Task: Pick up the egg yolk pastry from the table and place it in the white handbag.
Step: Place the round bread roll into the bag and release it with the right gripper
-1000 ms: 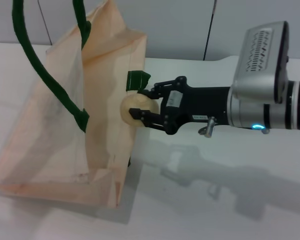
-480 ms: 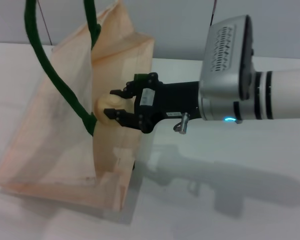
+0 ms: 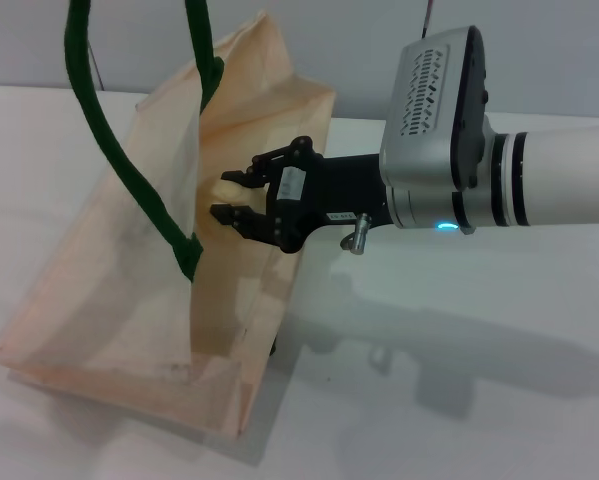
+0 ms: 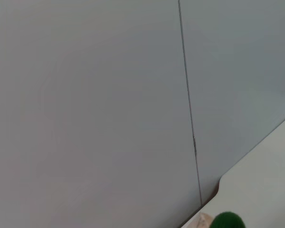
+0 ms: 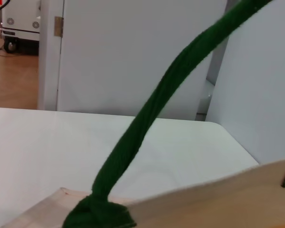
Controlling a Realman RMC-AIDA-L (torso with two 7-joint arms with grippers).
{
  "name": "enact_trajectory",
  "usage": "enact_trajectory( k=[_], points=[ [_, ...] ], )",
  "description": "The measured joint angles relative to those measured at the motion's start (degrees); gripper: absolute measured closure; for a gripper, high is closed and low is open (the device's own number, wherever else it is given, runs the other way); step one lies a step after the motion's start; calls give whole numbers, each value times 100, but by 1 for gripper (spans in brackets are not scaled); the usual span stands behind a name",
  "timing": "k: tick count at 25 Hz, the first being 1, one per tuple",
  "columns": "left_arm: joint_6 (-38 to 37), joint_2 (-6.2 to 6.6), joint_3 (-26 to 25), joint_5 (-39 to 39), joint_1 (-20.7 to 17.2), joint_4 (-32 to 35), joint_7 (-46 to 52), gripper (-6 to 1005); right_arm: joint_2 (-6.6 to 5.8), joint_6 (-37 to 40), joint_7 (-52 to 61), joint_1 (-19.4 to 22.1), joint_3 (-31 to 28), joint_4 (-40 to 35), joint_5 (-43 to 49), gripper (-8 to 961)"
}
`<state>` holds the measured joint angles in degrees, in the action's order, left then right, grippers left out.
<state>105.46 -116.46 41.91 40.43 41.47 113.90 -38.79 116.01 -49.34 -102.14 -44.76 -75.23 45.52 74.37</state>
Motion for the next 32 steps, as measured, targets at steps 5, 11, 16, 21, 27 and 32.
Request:
enact_trajectory(
  k=[5,11,16,21,27,32],
  points=[
    [0,0,1,1,-10,0,23,877,0,10,-47,-6,18,-43,17,622],
    [5,0,1,1,-32,6,36,876,0,64,-36,-60,-25,-186,-96,631],
    [16,0,1,1,-34,9,39,875,0,99,-65,-62,-36,-239,-161,609],
    [27,0,1,0,-34,9,39,873,0,151,-51,-72,-43,-243,-168,530],
    [27,0,1,-28,-34,9,38,872,0,105,-40,-79,-12,-227,-268,388],
    [32,6,-22,-55,-60,9,24,871,-26,96,-16,-39,-136,-206,-310,288]
  ],
)
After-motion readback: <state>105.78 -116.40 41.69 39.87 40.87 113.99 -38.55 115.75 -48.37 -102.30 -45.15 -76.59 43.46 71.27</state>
